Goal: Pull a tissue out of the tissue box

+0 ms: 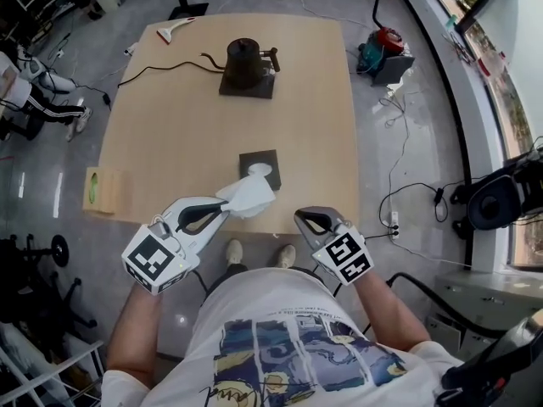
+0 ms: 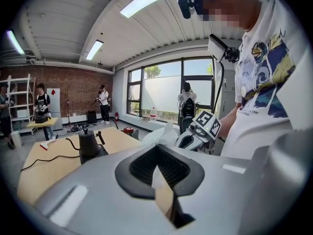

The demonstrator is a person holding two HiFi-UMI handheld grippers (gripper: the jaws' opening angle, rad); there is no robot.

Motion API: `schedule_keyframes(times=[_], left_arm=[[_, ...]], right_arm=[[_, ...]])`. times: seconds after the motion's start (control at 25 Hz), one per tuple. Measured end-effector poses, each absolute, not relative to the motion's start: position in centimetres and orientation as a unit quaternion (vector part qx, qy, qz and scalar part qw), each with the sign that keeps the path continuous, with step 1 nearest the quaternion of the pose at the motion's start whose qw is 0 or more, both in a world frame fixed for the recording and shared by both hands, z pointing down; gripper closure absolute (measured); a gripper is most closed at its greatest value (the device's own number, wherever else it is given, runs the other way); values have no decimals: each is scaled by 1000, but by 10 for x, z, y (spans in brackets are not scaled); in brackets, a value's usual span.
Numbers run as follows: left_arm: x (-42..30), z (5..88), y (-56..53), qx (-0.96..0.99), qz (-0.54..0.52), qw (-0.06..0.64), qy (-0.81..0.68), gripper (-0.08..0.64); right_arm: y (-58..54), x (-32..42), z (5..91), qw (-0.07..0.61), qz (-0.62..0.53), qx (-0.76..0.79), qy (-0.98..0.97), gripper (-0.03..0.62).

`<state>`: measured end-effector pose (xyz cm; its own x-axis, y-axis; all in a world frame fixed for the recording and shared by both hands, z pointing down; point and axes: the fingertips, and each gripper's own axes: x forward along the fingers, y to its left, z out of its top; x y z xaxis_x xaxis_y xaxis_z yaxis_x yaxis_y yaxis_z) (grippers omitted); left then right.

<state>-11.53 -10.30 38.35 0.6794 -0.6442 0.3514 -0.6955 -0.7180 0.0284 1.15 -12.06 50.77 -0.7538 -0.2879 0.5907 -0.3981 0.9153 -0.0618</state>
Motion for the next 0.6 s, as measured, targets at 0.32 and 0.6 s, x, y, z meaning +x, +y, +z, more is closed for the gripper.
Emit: schedule_keyframes(times=[0.32, 0.6], left_arm=[[-111, 375, -77, 924, 160, 85, -338, 552], [-105, 380, -66, 938, 148, 91, -300, 552]], right_arm=[[-118, 4, 506, 308, 82, 193, -928, 589], [-116, -10, 495, 301, 76, 202, -929, 589]])
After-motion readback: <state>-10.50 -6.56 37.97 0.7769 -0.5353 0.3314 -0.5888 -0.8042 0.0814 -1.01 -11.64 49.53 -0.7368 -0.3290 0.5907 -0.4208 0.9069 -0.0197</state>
